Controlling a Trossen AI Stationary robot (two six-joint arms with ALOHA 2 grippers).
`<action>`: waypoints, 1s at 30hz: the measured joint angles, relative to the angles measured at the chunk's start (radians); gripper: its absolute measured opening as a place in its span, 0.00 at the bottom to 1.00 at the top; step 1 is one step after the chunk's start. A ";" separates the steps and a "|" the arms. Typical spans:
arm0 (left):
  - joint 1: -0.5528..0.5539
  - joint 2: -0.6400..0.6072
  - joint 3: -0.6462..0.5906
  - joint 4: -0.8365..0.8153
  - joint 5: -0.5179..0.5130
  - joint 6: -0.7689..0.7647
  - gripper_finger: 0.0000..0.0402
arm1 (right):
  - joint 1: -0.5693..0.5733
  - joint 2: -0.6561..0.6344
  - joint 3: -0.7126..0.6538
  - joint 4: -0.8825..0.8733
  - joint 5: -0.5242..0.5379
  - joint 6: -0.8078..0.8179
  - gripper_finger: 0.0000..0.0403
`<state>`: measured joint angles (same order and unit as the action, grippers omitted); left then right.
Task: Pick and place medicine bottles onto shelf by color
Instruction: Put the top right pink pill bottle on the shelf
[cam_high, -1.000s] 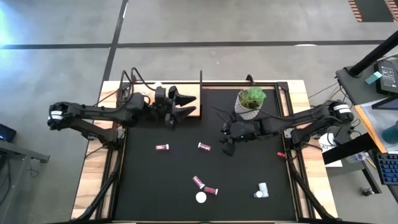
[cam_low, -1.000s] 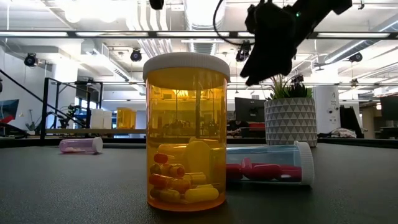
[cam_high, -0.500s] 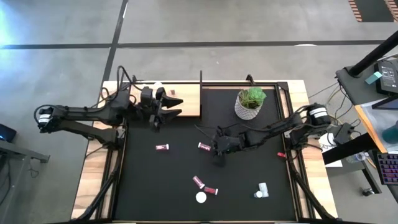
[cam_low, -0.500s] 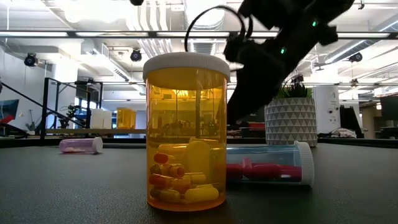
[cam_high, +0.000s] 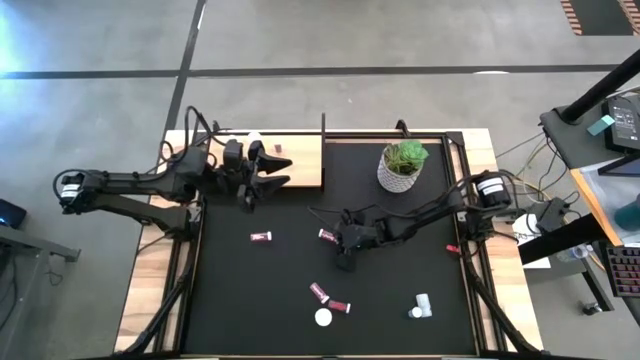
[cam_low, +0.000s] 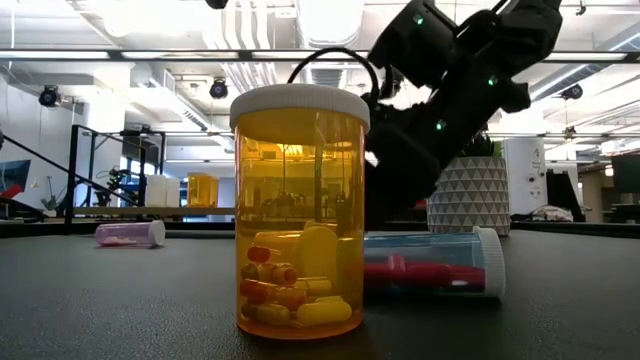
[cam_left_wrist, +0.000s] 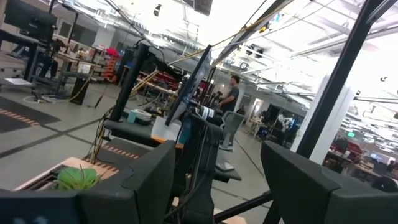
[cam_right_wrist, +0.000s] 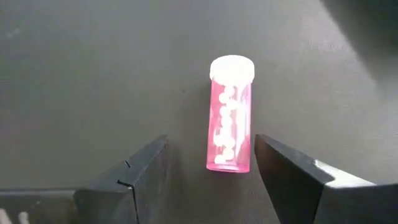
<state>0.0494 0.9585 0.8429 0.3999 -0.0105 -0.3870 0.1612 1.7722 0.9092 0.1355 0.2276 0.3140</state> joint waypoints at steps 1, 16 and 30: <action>0.000 0.000 0.000 -0.001 0.000 0.000 0.55 | 0.000 0.008 0.000 0.009 0.000 0.000 0.55; 0.000 0.003 -0.012 0.000 0.006 -0.003 0.55 | 0.000 0.017 0.000 0.026 0.000 0.030 0.26; -0.001 0.049 -0.066 -0.127 0.013 -0.166 0.55 | -0.018 -0.340 -0.001 -0.101 0.010 0.029 0.25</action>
<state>0.0482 1.0073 0.7773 0.2730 0.0029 -0.5529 0.1432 1.4323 0.9081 0.0350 0.2375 0.3428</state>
